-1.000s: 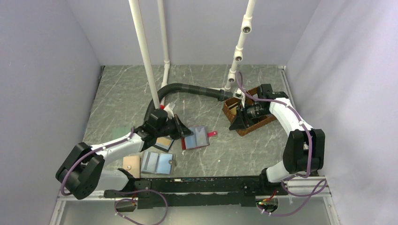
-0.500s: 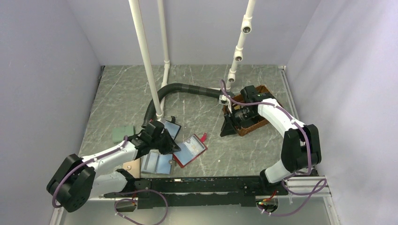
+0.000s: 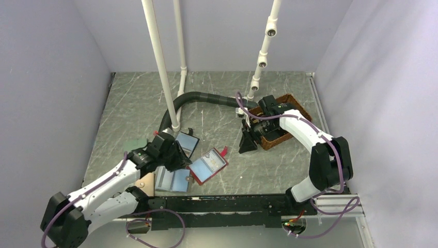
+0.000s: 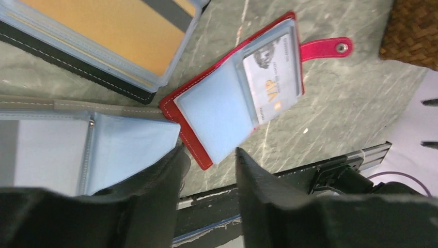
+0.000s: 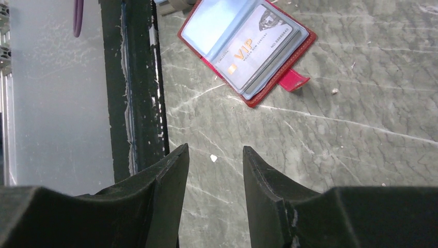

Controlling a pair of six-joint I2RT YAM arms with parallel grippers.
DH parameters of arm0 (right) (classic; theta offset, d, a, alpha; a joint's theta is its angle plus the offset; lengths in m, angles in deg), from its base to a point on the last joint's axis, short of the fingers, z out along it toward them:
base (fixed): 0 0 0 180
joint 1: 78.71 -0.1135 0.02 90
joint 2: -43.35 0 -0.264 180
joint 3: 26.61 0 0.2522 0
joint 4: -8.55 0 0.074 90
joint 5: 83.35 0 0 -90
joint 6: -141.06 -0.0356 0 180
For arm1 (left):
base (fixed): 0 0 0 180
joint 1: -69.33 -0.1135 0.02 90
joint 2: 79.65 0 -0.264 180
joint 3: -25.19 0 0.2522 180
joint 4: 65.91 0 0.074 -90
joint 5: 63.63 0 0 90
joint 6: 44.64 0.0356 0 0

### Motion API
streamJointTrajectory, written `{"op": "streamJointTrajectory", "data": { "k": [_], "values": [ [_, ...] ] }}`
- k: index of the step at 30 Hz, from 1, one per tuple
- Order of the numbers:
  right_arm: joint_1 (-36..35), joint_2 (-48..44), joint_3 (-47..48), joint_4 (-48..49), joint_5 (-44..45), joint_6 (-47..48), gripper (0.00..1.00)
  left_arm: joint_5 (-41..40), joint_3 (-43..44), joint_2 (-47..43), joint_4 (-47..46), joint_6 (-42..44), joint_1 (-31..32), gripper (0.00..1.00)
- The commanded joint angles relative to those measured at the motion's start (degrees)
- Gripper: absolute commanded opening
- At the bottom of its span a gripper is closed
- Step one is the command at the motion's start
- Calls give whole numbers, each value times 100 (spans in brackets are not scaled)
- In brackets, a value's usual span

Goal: Take the credit cards out of the card holder
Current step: Remove the credit card from the card holder.

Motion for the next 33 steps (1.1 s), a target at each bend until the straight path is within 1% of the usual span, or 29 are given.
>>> {"op": "streamJointTrajectory", "data": {
  "k": [1, 3, 4, 5, 6, 7, 11, 13, 16, 18, 22, 26, 29, 33],
  "values": [
    [-97, -58, 36, 146, -62, 214, 46, -706, 433, -679, 715, 132, 20, 54],
    [-139, -24, 74, 140, -53, 249, 46, -1022, 445, -1087, 825, 42, 25, 70],
    [-160, -5, 100, 140, -53, 254, 46, -1152, 414, -1293, 855, -47, 25, 82],
    [-181, 13, 115, 152, -61, 244, 46, -1253, 357, -1546, 871, -161, 25, 91],
    [-209, 28, 125, 175, -62, 219, 46, -1326, 276, -1804, 864, -278, 25, 98],
    [-228, 34, 126, 213, -69, 187, 46, -1358, 176, -2055, 808, -346, 25, 99],
    [-299, 39, 58, 388, -96, -14, 46, -1250, -285, -3088, 442, -408, 20, 99],
    [-316, 47, 1, 481, -116, -121, 47, -1169, -415, -3454, 361, -450, 24, 100],
    [-366, 105, -55, 559, -157, -239, 47, -949, -526, -3704, 213, -396, 24, 98],
    [-433, 174, -58, 608, -182, -304, 47, -727, -529, -3606, 90, -266, 23, 96],
    [-630, 339, -58, 716, -175, -450, 47, -266, -351, -2833, -192, 79, 25, 93],
    [-845, 525, -105, 1040, -194, -954, 47, 313, -114, -1513, -621, 238, 25, 88],
    [-1009, 691, -117, 1462, -308, -1752, 46, 680, -103, -676, -1276, 34, 31, 80],
    [-1219, 970, -125, 2251, -91, -3330, 45, 995, -382, 158, -2474, -472, 54, 70]
  ]
}}
